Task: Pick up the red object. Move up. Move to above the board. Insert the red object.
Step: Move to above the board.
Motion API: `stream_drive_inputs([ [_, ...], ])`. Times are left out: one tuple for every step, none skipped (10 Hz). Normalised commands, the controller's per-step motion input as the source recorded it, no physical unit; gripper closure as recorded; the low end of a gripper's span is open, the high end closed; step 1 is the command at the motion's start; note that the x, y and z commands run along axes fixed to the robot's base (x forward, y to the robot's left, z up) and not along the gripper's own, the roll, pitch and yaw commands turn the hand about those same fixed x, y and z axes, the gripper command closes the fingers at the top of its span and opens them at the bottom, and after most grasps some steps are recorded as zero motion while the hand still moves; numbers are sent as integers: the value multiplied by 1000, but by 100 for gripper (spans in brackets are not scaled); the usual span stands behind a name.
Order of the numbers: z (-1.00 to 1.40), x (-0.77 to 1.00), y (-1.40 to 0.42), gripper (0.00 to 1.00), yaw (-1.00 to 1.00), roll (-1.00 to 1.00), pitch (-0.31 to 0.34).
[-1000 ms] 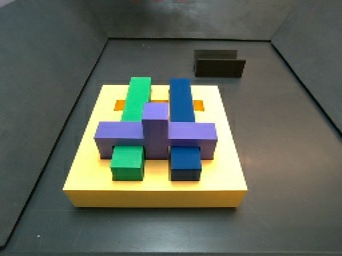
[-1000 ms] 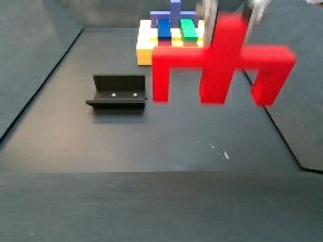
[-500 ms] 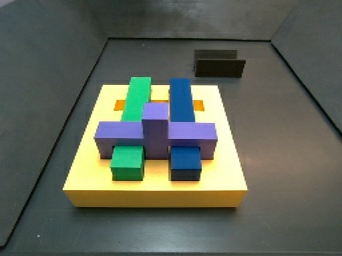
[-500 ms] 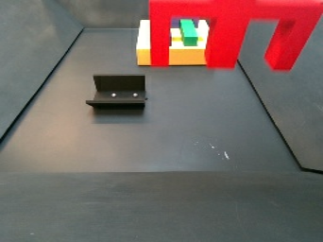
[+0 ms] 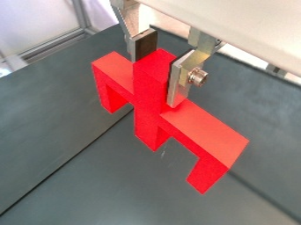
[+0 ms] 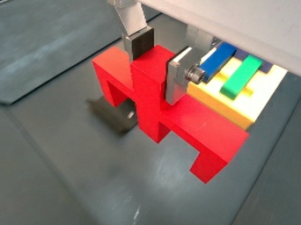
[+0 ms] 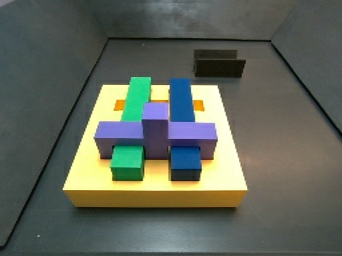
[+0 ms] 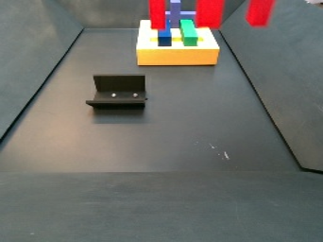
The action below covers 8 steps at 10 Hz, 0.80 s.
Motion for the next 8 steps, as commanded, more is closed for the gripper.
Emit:
stream_drive_inputs([
  [128,75,-1400,100,27,14,26],
  [132,69,-1400,100,12,-12,14],
  [133,70,-1400,100,8,-24,17],
  [138,72,-1400,100,11,3,27],
  [150,77,-1400,100,10,9,41],
  [156,83,-1400,100,11,-1,63],
  [161,105,-1400,100,9,-7,87],
  [163,131,-1400,100,10,22,110],
])
